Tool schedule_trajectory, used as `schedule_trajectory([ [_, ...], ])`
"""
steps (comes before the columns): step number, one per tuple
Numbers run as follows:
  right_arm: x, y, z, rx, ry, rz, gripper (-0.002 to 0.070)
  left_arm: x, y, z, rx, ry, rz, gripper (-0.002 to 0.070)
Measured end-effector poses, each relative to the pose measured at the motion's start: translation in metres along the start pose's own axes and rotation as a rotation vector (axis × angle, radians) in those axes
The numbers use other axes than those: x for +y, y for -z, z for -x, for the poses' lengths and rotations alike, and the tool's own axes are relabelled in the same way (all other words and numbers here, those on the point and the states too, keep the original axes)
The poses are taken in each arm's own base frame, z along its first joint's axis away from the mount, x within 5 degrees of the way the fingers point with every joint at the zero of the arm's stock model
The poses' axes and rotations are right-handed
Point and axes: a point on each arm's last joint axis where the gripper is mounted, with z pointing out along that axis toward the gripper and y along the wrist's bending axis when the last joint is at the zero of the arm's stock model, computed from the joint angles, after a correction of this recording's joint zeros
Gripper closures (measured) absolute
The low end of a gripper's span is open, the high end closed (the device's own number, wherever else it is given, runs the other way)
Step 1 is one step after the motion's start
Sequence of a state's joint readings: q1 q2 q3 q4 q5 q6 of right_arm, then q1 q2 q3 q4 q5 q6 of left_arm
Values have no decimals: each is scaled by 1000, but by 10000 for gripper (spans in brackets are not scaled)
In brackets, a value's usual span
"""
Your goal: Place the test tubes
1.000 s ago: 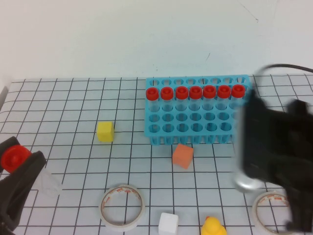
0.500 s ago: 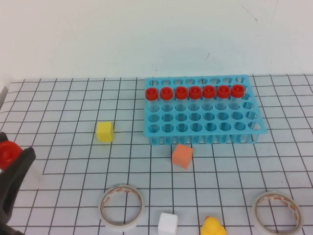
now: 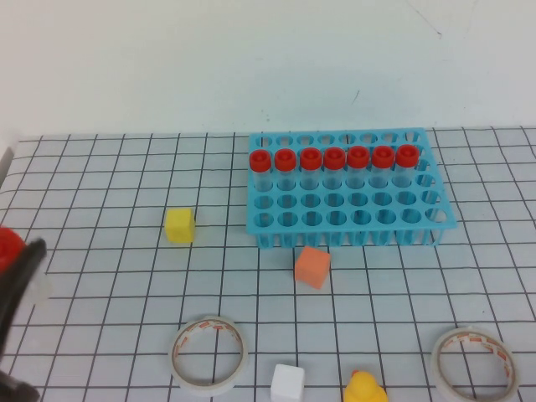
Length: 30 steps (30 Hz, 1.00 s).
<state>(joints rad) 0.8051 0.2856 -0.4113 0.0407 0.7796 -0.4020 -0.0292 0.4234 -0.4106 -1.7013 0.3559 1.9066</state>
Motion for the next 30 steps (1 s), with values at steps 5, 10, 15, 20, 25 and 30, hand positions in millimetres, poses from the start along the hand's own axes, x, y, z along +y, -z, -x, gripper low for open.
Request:
schedule_trajectory([
  [5, 0, 0, 0, -3, -1, 0, 676, 10, -11, 26, -34, -34, 12, 415],
  [10, 0, 0, 0, -3, -1, 0, 676, 24, -31, 52, -52, -87, 21, 415],
  [15, 0, 0, 0, -5, -2, 1, 676, 39, -61, 63, -25, -101, 15, 415],
  [20, 0, 0, 1, -7, -2, 0, 678, 50, -113, 45, 63, -64, -85, 415],
  [25, 0, 0, 1, -9, -2, -1, 678, 44, -156, 12, 138, -19, -252, 415],
  [30, 0, 0, 1, -9, -4, 0, 678, 10, -199, -4, 158, 12, -454, 415],
])
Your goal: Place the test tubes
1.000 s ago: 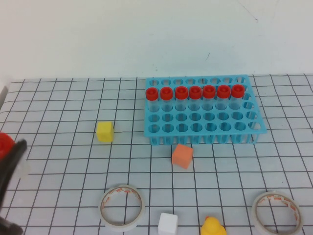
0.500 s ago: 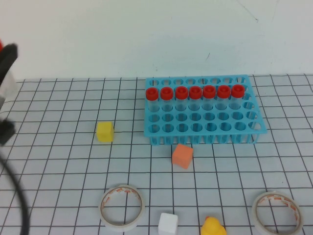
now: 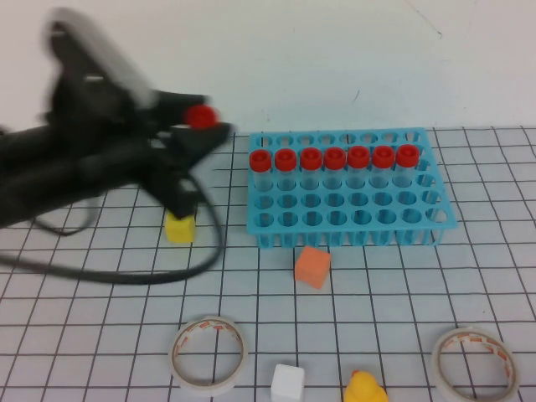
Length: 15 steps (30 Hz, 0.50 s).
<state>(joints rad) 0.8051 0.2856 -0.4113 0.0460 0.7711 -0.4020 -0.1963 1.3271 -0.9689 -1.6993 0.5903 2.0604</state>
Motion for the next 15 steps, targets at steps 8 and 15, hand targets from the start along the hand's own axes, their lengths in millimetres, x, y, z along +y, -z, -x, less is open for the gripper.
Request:
schedule_trajectory([
  [8, 0, 0, 0, -1, -1, 1, 678, -34, -90, 15, 2, -86, -138, 415],
  [15, 0, 0, 0, -3, -3, 2, 678, -39, -145, 30, 106, 226, -90, 415],
])
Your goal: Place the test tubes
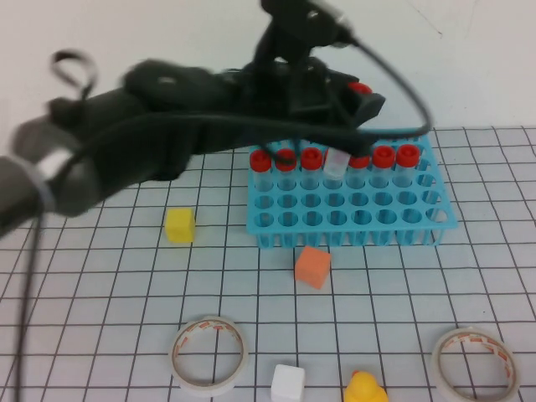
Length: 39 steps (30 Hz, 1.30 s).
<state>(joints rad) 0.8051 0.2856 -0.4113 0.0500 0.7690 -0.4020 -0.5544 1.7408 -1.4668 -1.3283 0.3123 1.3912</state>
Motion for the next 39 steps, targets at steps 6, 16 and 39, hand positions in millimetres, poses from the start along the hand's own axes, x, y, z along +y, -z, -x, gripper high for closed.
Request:
schedule_trajectory([
  [6, 0, 0, 0, 0, 0, 0, 678, -21, -36, 1, -16, 147, 148, 415],
  [16, 0, 0, 0, 0, 0, 0, 678, -39, -79, -20, -253, 198, 208, 415],
  [39, 0, 0, 0, 0, 0, 0, 678, -31, -144, -56, -427, 91, 9, 415],
])
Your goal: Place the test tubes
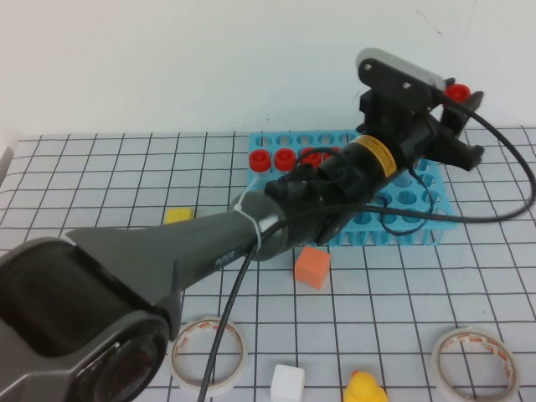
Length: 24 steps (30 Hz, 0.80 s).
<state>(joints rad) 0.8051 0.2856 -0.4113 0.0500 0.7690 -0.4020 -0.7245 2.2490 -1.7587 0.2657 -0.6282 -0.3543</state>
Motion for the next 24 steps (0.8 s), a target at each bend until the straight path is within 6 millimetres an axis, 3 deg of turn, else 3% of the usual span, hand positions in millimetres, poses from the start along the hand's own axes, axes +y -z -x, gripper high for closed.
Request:
schedule_trajectory([
  [5, 0, 0, 0, 0, 0, 0, 678, 14, -5, -12, 14, 43, 25, 415],
  [14, 0, 0, 0, 0, 0, 0, 678, 18, -13, -38, 116, -7, 34, 415],
  [24, 0, 0, 0, 0, 0, 0, 678, 25, -15, -39, 140, -78, 25, 415],
])
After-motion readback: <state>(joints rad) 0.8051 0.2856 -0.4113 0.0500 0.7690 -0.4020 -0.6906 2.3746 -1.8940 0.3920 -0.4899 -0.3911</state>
